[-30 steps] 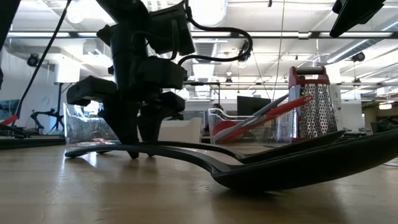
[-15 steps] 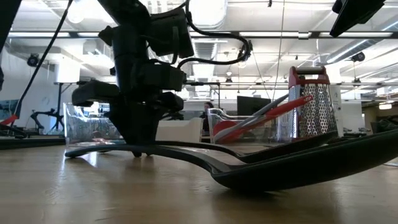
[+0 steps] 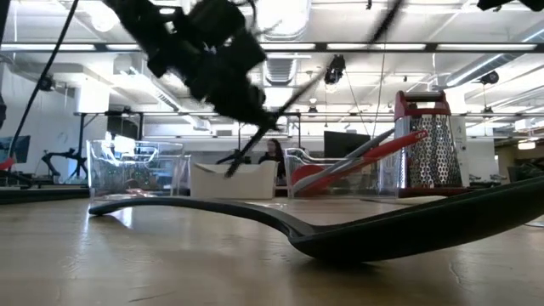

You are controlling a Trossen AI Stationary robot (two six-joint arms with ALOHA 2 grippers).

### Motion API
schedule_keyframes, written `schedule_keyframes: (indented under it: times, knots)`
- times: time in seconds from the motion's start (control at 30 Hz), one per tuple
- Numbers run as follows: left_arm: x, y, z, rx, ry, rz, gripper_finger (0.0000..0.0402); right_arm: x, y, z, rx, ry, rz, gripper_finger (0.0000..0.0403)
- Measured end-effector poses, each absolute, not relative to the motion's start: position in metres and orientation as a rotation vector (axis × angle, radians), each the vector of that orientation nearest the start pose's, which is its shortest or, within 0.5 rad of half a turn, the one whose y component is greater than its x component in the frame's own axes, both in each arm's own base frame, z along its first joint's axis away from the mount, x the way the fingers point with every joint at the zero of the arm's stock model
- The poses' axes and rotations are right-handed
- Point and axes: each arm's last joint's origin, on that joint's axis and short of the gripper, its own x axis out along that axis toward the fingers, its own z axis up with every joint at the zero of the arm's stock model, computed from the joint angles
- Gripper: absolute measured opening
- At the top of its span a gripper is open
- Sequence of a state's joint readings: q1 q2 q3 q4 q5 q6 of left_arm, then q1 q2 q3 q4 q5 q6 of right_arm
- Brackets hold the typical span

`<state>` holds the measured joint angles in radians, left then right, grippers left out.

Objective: Pick & Place Kitchen Items
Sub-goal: Put the black serving spoon into the right transparent bin

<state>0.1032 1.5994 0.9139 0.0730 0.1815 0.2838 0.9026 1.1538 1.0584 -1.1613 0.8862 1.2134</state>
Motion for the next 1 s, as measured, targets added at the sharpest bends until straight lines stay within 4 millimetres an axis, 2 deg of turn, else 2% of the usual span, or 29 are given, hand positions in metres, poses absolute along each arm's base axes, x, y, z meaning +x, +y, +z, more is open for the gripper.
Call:
schedule_keyframes:
  times: [0.2, 0.3, 0.43, 0.53, 0.67, 0.8, 1.0]
  knots:
    - [0.333, 0.039, 0.226, 0.089, 0.032, -0.292, 0.0093, 0.133, 0.132, 0.286, 0.092, 0.451, -0.514, 0.0028]
    - [0.335, 0.038, 0.233, 0.106, -0.113, -0.312, 0.0093, 0.136, 0.127, 0.283, -0.003, 0.370, -0.567, 0.0029]
    - [0.348, 0.039, 0.238, 0.112, -0.122, -0.331, 0.0093, 0.144, 0.119, 0.284, -0.118, 0.358, -0.614, 0.0029]
    - [0.359, 0.040, 0.246, 0.129, -0.132, -0.367, 0.0093, 0.154, 0.116, 0.288, -0.068, 0.288, -0.670, 0.0029]
    - [0.376, 0.042, 0.243, 0.159, -0.086, -0.383, 0.0093, 0.161, 0.110, 0.290, -0.057, 0.288, -0.710, 0.0038]
    - [0.393, 0.045, 0.247, 0.173, -0.102, -0.383, 0.0093, 0.166, 0.107, 0.294, 0.004, 0.261, -0.730, 0.0071]
    - [0.420, 0.048, 0.248, 0.181, -0.124, -0.432, 0.0093, 0.175, 0.106, 0.297, 0.048, 0.233, -0.745, 0.0146]
